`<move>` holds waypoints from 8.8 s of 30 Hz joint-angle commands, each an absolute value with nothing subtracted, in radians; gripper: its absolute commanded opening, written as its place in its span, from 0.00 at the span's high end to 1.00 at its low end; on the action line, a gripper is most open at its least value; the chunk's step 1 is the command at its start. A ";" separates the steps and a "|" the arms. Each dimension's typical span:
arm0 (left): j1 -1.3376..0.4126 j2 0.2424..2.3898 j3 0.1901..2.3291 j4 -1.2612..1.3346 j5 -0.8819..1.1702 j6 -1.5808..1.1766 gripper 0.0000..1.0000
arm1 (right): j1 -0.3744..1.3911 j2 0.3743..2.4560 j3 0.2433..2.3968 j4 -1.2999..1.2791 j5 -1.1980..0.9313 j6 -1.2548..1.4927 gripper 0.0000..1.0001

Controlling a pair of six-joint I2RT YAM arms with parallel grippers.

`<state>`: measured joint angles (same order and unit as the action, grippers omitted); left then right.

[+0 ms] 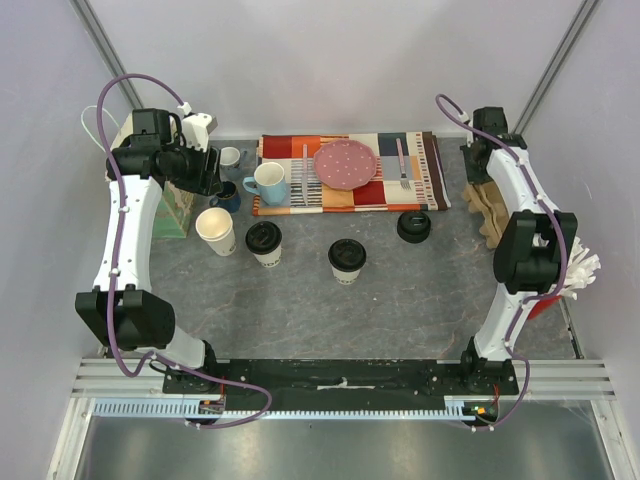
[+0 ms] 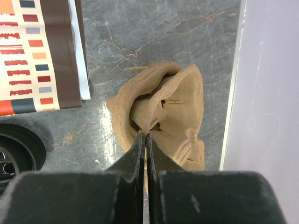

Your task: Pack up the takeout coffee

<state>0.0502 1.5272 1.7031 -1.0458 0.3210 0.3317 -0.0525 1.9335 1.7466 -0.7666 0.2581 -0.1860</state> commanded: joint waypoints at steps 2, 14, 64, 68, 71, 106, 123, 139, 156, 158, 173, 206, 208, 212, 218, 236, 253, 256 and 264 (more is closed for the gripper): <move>0.051 1.522 1.741 -1.043 0.353 0.364 0.38 | -0.054 1.983 1.707 -0.750 0.271 -0.129 1.00; 0.051 1.519 1.743 -1.046 0.365 0.367 0.38 | 0.087 2.060 1.666 -0.658 0.585 -0.173 1.00; 0.051 1.483 1.750 -1.061 0.393 0.379 0.38 | 0.308 1.529 1.598 -0.575 0.792 -0.229 1.00; 0.051 1.477 1.749 -1.061 0.396 0.380 0.38 | 0.353 1.505 1.608 -0.649 0.743 -0.189 1.00; 0.052 1.474 1.750 -1.062 0.394 0.383 0.38 | 0.379 1.486 1.621 -0.705 0.681 -0.154 1.00; 0.143 1.661 2.069 -1.117 -0.180 0.445 0.19 | 0.557 1.479 1.505 -0.942 0.738 0.066 1.00; 0.192 1.828 2.114 -1.094 -0.077 0.446 0.28 | 0.561 1.615 1.724 -1.071 0.755 0.054 1.00; 0.206 1.910 2.117 -1.118 -0.090 0.471 0.94 | 0.565 1.591 1.700 -1.068 0.796 0.045 1.00; 0.202 1.617 2.140 -0.950 -0.111 0.500 0.98 | 0.564 1.528 1.644 -0.982 0.801 0.015 1.00; 0.193 1.560 2.154 -0.950 -0.052 0.503 0.98 | 0.563 1.528 1.644 -0.968 0.808 0.009 1.00; -0.310 1.470 2.379 -1.041 0.228 0.463 0.98 | 0.348 1.488 1.750 -0.894 0.730 0.015 1.00; -1.213 1.669 2.244 -1.161 0.155 0.583 0.98 | 0.077 1.497 2.083 -0.704 0.893 -0.226 1.00; -1.249 1.690 2.238 -1.143 0.117 0.613 0.98 | 0.075 1.487 2.072 -0.698 0.881 -0.227 1.00; -1.266 1.716 2.160 -1.097 0.068 0.643 0.98 | 0.074 1.462 2.039 -0.683 0.862 -0.230 1.00; -1.270 1.724 1.967 -0.977 0.011 0.669 0.98 | 0.075 1.443 2.003 -0.676 0.841 -0.219 1.00; -1.290 1.706 1.698 -0.850 -0.123 0.669 0.98 | 0.075 1.422 1.976 -0.678 0.795 -0.206 1.00; -1.287 1.648 1.631 -0.914 -0.285 0.640 0.98 | 0.075 1.410 1.968 -0.687 0.746 -0.187 1.00; -1.278 1.635 1.617 -0.922 -0.304 0.646 0.98 | 0.074 1.408 1.967 -0.690 0.726 -0.181 1.00; -1.259 1.612 1.603 -0.940 -0.305 0.657 0.98 | 0.074 1.404 1.963 -0.696 0.710 -0.176 1.00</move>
